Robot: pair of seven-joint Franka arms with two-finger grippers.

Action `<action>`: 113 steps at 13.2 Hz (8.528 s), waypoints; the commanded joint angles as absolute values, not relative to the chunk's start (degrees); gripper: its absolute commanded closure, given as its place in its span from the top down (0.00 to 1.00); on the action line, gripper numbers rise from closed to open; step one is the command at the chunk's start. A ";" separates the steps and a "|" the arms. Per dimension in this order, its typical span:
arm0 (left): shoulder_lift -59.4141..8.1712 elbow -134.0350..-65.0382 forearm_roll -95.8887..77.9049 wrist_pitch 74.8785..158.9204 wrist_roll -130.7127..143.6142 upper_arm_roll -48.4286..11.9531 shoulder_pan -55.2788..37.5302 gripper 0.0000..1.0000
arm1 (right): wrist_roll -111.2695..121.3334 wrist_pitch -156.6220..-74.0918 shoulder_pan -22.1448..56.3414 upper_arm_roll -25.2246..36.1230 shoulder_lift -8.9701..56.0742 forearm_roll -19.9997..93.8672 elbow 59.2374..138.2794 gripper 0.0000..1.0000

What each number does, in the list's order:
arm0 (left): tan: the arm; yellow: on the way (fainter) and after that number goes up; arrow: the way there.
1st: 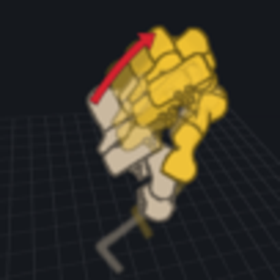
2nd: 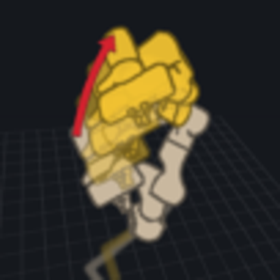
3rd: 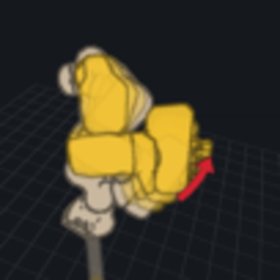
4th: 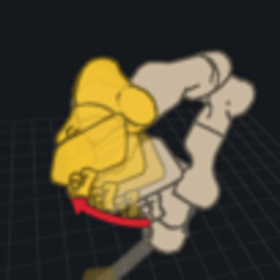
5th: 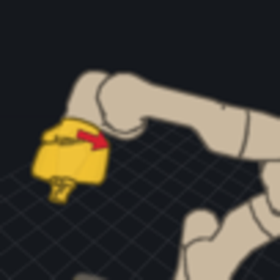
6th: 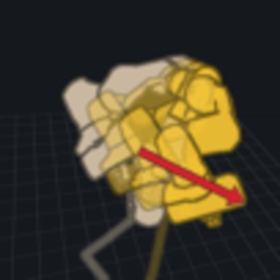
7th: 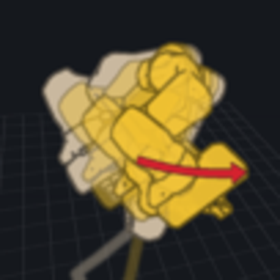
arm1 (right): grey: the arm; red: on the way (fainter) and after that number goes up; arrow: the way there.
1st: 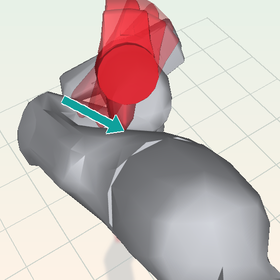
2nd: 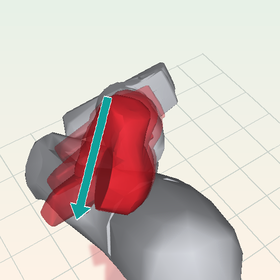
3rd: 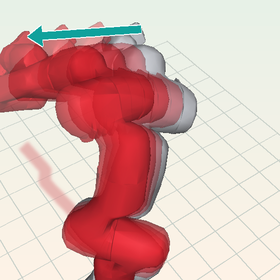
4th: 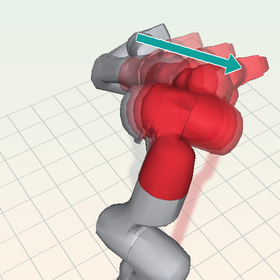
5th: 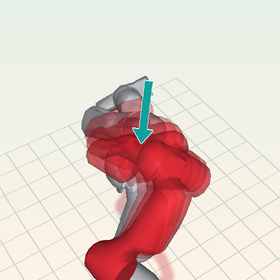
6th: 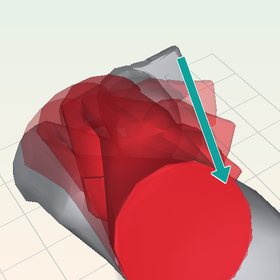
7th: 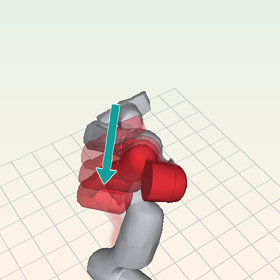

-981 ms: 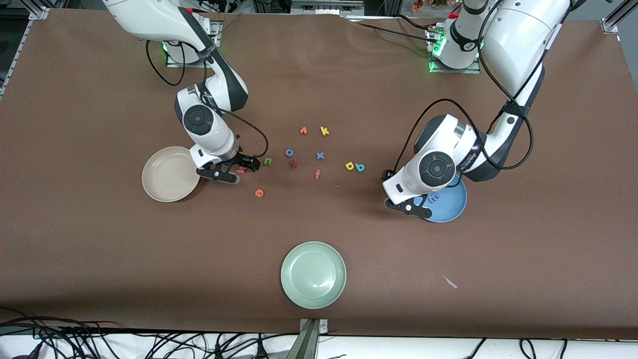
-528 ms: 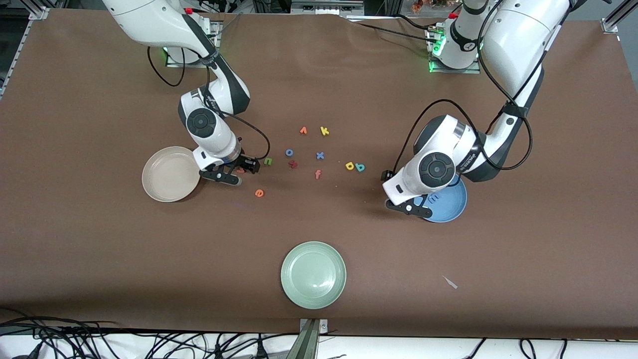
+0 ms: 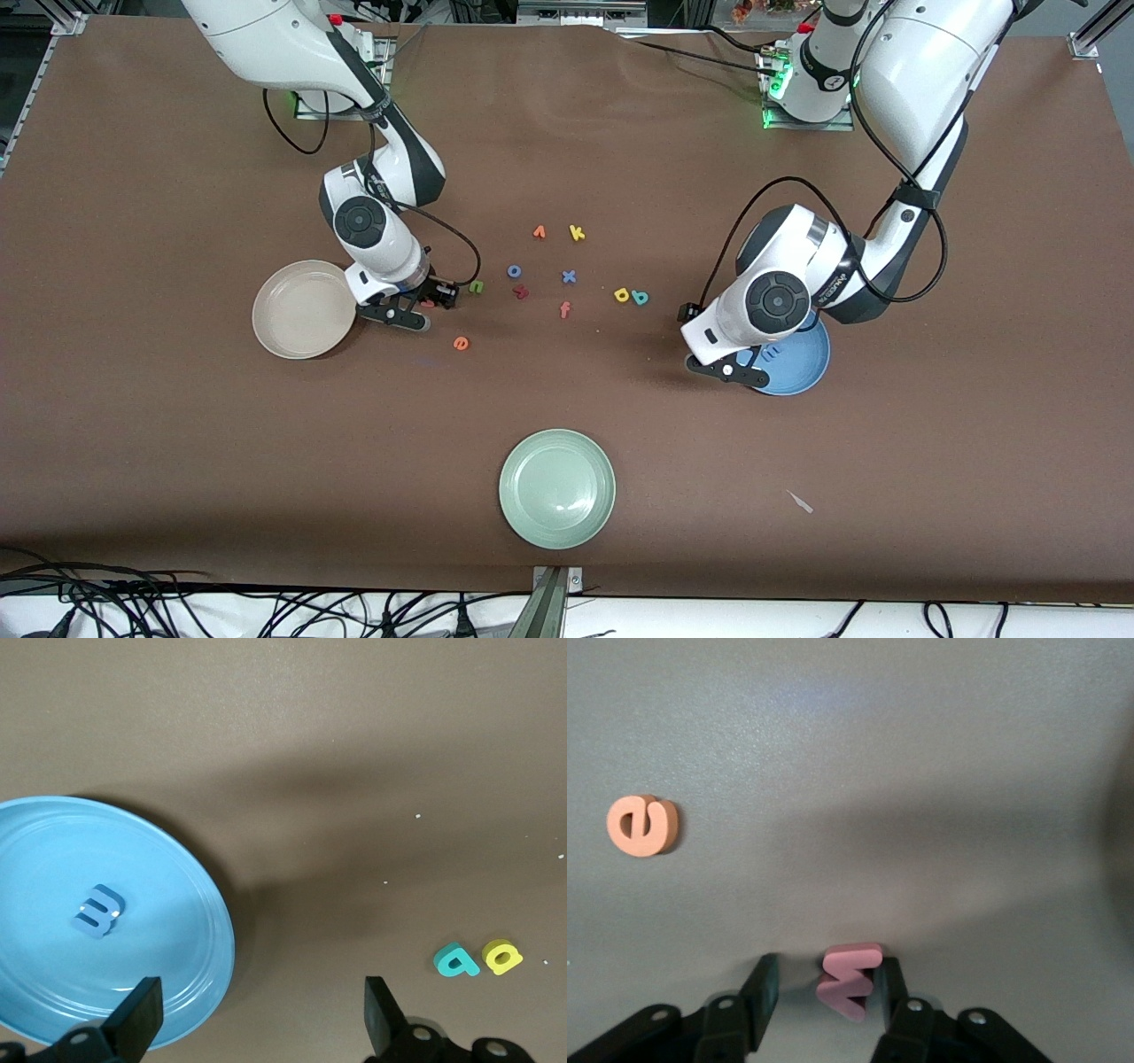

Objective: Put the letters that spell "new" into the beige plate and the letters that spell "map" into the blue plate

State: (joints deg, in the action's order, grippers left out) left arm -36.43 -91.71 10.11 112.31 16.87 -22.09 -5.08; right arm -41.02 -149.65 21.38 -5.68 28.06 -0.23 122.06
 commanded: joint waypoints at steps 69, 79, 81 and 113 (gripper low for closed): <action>-32.44 -96.15 26.53 108.29 -5.89 -24.43 -12.14 0.11 | -42.23 -133.56 28.57 -2.66 26.56 2.64 112.51 0.00; -37.09 -97.12 28.74 114.70 -7.47 -24.61 0.79 1.00 | -6.61 -125.42 27.08 16.87 24.69 2.64 111.97 0.00; -36.39 -96.33 27.69 114.43 -6.69 -25.48 0.35 1.00 | -5.80 -125.68 25.14 16.79 25.40 2.64 111.71 0.73; -38.67 -112.06 24.70 143.70 72.42 -30.76 -6.94 0.46 | -36.47 -133.07 30.32 2.72 44.65 8.96 90.79 0.49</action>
